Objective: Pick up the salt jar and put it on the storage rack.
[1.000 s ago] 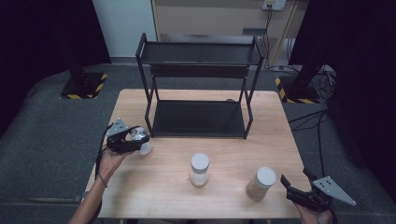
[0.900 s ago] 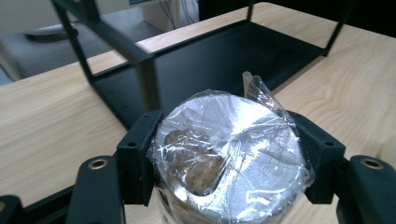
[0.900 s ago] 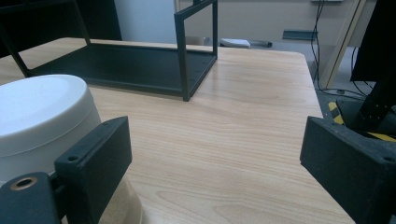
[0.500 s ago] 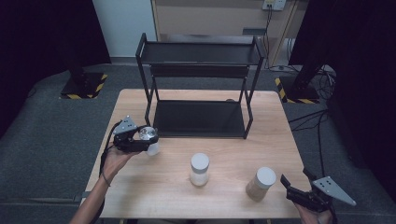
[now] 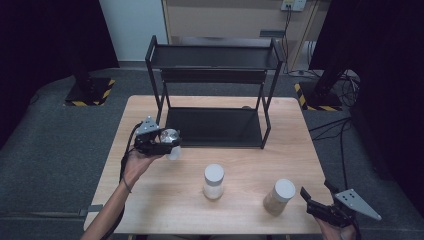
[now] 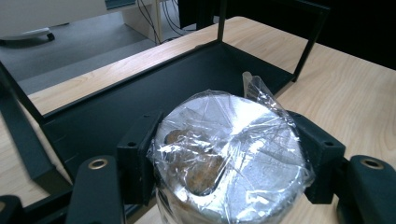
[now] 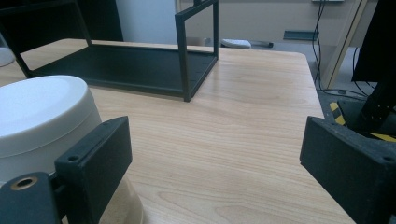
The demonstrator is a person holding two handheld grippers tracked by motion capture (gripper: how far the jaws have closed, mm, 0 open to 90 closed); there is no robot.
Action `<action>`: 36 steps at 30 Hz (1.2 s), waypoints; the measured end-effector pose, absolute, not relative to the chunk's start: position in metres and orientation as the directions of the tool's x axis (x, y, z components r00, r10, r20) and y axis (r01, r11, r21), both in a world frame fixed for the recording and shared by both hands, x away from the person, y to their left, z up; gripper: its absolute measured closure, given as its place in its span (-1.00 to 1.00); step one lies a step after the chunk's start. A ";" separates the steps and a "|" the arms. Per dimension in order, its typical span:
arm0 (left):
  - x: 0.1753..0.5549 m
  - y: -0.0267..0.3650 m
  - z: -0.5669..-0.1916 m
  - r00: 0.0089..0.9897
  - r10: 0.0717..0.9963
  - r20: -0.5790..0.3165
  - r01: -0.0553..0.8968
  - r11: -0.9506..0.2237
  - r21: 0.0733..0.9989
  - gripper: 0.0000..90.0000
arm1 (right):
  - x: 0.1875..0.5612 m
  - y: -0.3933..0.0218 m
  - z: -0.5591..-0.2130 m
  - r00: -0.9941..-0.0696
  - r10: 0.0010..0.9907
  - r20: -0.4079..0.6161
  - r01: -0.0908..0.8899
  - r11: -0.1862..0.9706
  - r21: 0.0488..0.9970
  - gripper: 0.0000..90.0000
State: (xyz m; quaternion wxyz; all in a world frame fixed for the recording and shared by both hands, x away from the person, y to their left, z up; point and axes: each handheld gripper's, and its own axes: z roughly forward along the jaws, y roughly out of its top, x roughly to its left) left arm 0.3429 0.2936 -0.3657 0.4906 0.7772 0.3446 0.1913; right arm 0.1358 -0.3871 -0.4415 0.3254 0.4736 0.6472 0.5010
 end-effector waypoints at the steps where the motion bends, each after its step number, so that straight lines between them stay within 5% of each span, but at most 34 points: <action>1: 0.344 0.289 -0.365 0.683 0.729 -0.036 0.349 -0.283 0.893 -0.25 | 0.136 -0.387 -0.442 -0.340 0.939 0.054 0.287 0.049 0.957 -0.80; 36: 0.412 0.224 -0.391 0.425 0.904 -0.047 0.443 -0.162 0.882 -0.26 | 0.136 -0.390 -0.443 -0.343 0.937 0.066 0.287 0.038 0.957 -0.80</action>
